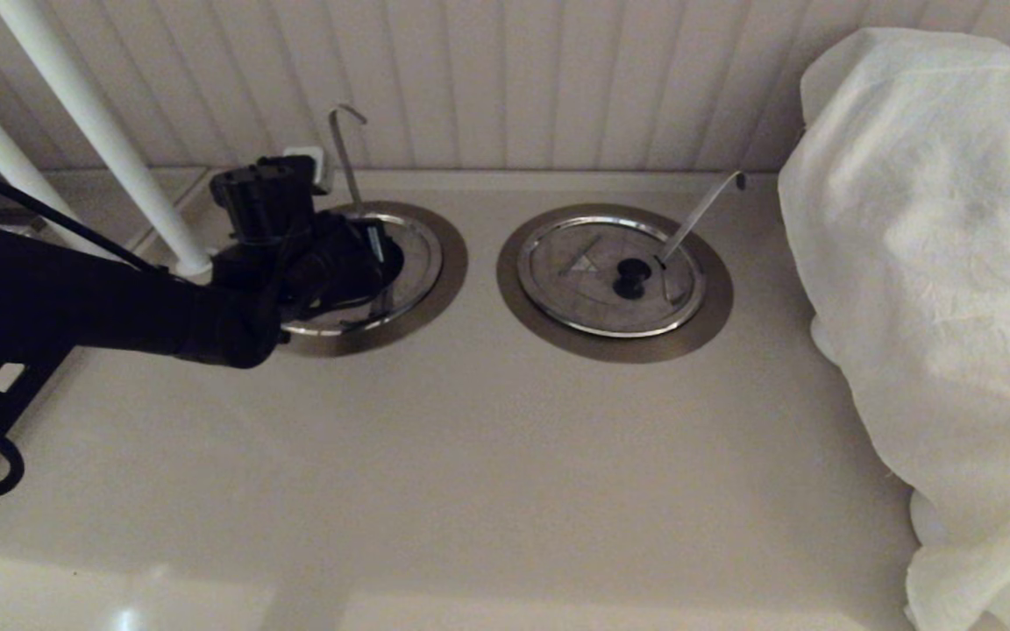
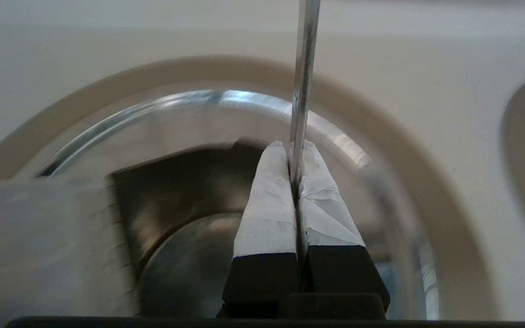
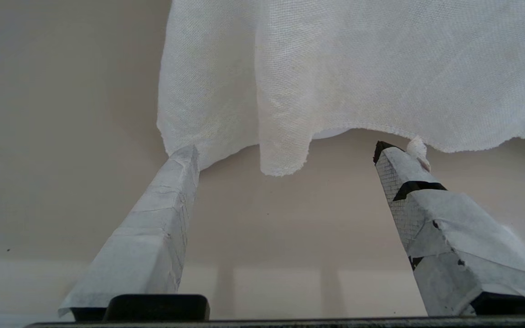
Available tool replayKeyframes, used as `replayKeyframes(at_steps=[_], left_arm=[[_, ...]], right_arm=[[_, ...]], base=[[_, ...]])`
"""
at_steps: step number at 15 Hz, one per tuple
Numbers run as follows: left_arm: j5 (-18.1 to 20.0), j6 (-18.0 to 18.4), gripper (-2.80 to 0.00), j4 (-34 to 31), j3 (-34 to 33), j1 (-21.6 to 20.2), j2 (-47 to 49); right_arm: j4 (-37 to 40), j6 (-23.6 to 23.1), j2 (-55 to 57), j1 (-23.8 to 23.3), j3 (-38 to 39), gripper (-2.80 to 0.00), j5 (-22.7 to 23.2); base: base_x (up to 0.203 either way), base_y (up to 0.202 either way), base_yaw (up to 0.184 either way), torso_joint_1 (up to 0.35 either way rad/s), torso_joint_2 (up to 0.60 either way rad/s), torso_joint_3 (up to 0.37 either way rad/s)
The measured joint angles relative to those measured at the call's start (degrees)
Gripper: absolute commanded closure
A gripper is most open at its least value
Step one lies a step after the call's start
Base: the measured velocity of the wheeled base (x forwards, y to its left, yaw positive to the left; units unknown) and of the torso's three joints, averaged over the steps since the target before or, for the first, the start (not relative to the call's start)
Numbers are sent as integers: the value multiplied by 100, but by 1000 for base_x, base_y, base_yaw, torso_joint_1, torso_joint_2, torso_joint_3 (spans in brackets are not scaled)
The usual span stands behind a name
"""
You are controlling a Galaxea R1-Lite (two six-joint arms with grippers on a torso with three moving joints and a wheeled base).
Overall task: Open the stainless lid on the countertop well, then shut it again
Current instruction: Stir with a spoon
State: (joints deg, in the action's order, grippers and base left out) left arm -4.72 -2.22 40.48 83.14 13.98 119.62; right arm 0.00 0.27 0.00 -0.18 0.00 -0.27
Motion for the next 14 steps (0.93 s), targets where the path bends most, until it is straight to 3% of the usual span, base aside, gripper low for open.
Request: replayKeyframes(at_steps=[3,5,9,11,14], left_arm=[[34,625,0,-39,-114,-334,-117],[-35,706,0,-29,11,-410,-66],[-642,577,0,397,585,-381,331],[-669,252,0,412,718,-213,442],[-668,160,0,416,752,-40,566]], right_arm=[[0,-4,0,0,0,-280,0],[0,-2,0,0,0,-280,2],[0,-2,0,-2,0,-280,2],[0,0,0,0,0,-280,2],[0,-3,0,2,0,-280,2]], base=[[0,0,0,0,0,0],[0,0,0,0,0,0],[0,0,0,0,0,0],[0,0,0,0,0,0],[0,0,0,0,0,0]])
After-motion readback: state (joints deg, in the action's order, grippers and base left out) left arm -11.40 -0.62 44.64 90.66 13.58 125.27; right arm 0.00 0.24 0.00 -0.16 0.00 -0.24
